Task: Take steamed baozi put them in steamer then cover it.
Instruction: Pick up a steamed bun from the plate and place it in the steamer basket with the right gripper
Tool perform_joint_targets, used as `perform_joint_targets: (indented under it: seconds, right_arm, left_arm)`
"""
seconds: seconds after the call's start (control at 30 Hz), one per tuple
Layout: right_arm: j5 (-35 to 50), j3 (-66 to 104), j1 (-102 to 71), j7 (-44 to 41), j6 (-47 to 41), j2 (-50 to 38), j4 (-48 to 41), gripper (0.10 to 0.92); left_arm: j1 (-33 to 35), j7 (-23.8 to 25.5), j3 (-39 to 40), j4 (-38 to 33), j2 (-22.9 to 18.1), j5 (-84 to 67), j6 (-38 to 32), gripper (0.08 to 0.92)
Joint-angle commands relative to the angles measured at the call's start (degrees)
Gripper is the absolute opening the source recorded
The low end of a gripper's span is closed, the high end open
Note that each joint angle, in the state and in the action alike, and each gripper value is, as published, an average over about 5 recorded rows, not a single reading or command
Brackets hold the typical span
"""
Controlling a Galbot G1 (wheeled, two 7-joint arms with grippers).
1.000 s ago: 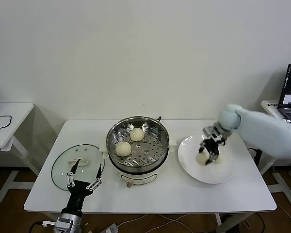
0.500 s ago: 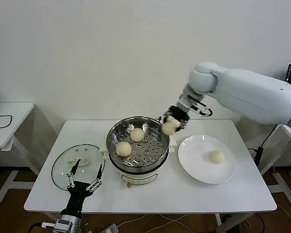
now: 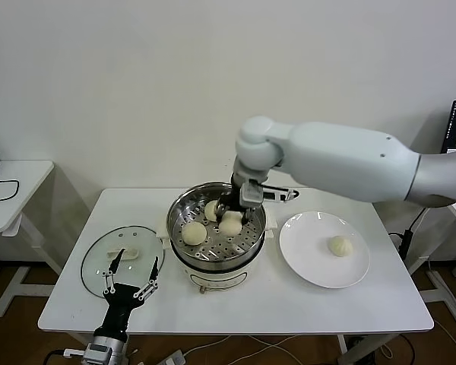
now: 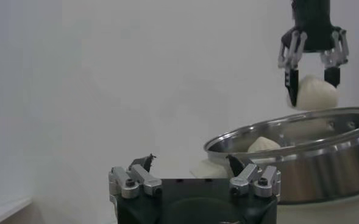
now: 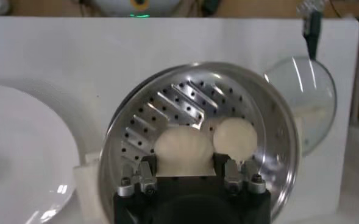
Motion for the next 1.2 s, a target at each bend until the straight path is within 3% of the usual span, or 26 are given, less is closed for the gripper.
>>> perform_joint_targets:
  seconds: [0.03,0.47,0.73,0.9,1.2]
  right_arm:
    - [-7.2,0.0,-5.4,0.3,4.3,2.5,0.9,0.635]
    - [-10.6,1.0,-7.8,0.9,4.2,4.0,-1.9,0.658]
    - [-11.4,0.9,-8.1,1.6,4.1,5.0,-2.5,0.790]
    - [-11.3,1.9,-7.5,1.5,3.9,4.8,-2.1,0.821]
    - [-5.0,8.3,-2.8,-6.0,3.7,-2.3,0.1,0.823]
  left_arm:
    - [0.0,0.0,-0.2,0.1,-0.1,0.0,-0.1,0.823]
    - [-0.2,-0.1,-0.4,0.5,-0.1,-0.1,-0.2,0.823]
    - [-0.2,-0.1,-0.7,0.8,0.0,-0.1,-0.5,0.823]
    - [-0.2,-0.1,-0.7,0.9,0.0,-0.1,-0.6,0.823]
    - [-0.2,0.0,-0.5,0.8,0.1,-0.1,-0.5,0.823]
